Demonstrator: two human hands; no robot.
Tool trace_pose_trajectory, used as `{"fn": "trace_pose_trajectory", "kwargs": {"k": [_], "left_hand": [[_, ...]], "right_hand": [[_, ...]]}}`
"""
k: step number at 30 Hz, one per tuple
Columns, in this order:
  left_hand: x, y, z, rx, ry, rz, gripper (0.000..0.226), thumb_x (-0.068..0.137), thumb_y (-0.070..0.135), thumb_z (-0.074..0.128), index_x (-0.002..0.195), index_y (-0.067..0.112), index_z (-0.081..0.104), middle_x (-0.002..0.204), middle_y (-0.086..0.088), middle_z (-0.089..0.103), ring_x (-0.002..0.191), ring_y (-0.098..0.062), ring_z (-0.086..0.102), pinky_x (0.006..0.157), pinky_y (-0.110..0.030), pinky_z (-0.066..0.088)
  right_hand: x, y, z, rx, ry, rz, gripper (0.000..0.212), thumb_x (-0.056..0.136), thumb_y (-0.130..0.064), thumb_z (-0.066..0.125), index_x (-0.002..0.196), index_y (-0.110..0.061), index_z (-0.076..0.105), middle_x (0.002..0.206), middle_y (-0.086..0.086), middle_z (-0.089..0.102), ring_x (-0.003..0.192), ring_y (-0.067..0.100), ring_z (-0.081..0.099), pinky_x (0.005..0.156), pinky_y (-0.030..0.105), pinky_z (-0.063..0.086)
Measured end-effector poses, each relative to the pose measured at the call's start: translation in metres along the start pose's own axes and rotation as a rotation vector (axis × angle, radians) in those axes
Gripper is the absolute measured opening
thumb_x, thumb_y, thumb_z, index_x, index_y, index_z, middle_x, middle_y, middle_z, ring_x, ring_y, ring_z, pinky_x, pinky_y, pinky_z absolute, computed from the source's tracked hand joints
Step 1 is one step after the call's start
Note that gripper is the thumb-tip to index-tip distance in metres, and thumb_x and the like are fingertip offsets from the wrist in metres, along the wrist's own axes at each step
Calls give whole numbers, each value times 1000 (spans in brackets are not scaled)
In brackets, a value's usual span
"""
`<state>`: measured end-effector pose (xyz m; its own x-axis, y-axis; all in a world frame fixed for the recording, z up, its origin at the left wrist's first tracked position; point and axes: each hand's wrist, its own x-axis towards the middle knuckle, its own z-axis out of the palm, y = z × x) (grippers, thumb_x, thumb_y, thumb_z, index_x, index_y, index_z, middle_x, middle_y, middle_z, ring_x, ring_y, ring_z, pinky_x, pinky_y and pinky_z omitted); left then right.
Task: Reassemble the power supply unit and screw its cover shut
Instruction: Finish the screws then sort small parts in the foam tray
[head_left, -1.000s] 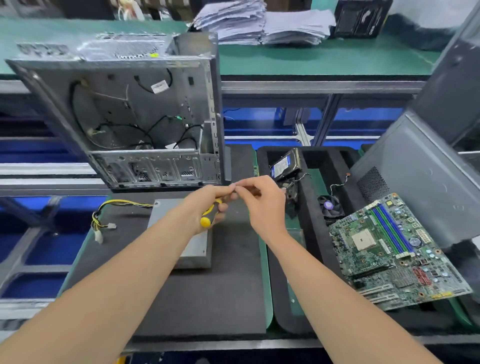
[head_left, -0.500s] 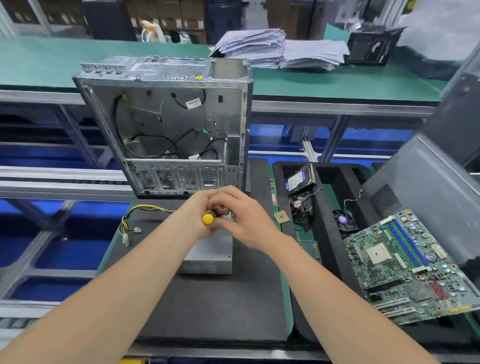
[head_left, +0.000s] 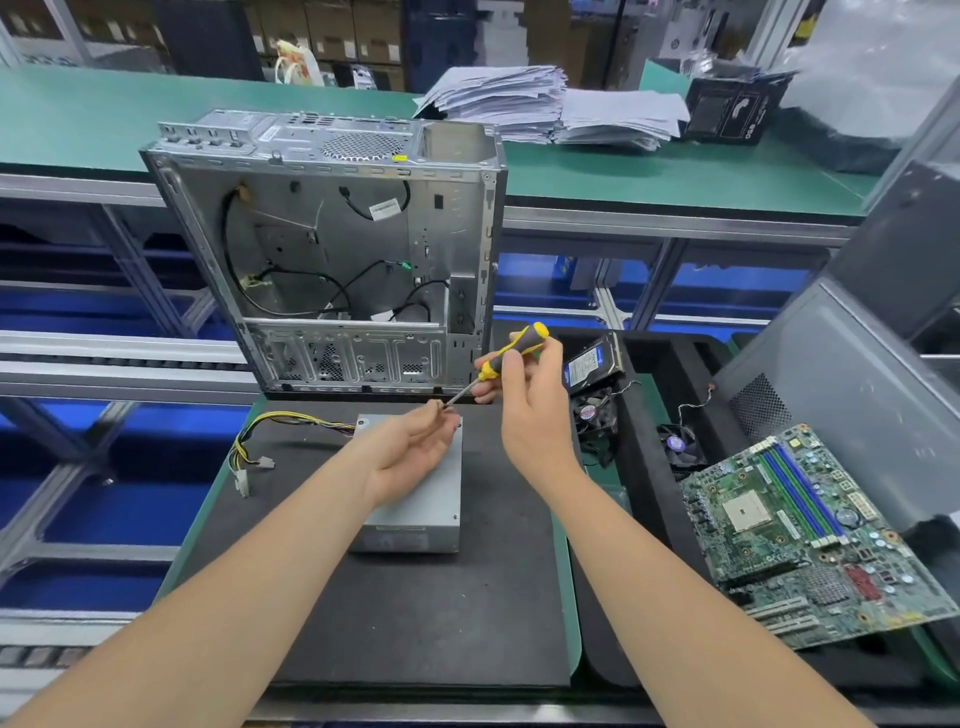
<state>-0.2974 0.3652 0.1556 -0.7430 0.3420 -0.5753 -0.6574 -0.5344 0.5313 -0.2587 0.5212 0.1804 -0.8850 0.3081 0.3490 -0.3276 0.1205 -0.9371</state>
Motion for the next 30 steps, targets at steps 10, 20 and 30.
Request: {"fn": "trace_pose_trajectory", "kwargs": {"k": [10, 20, 30], "left_hand": [[-9, -8, 2, -64, -84, 41, 13, 105, 6, 53, 105, -3, 62, 81, -9, 73, 69, -12, 74, 61, -19, 59], [-12, -7, -2, -21, -93, 62, 13, 104, 4, 53, 108, -4, 62, 82, -9, 76, 71, -12, 75, 63, -18, 60], [-11, -11, -15, 353, -143, 139, 12, 104, 10, 56, 102, 2, 65, 87, -6, 70, 74, -11, 66, 67, -17, 58]], "right_hand": [[-5, -6, 0, 19, 38, 10, 15, 113, -16, 38, 119, -3, 42, 102, 13, 72, 74, 23, 72, 72, 32, 60], [-5, -5, 1, 32, 24, 2, 15, 113, -14, 37, 119, -1, 41, 103, 16, 71, 72, 24, 72, 70, 31, 60], [-1, -5, -3, 2, -66, 24, 15, 107, -22, 55, 110, -12, 44, 91, 11, 71, 68, 29, 74, 65, 41, 63]]}}
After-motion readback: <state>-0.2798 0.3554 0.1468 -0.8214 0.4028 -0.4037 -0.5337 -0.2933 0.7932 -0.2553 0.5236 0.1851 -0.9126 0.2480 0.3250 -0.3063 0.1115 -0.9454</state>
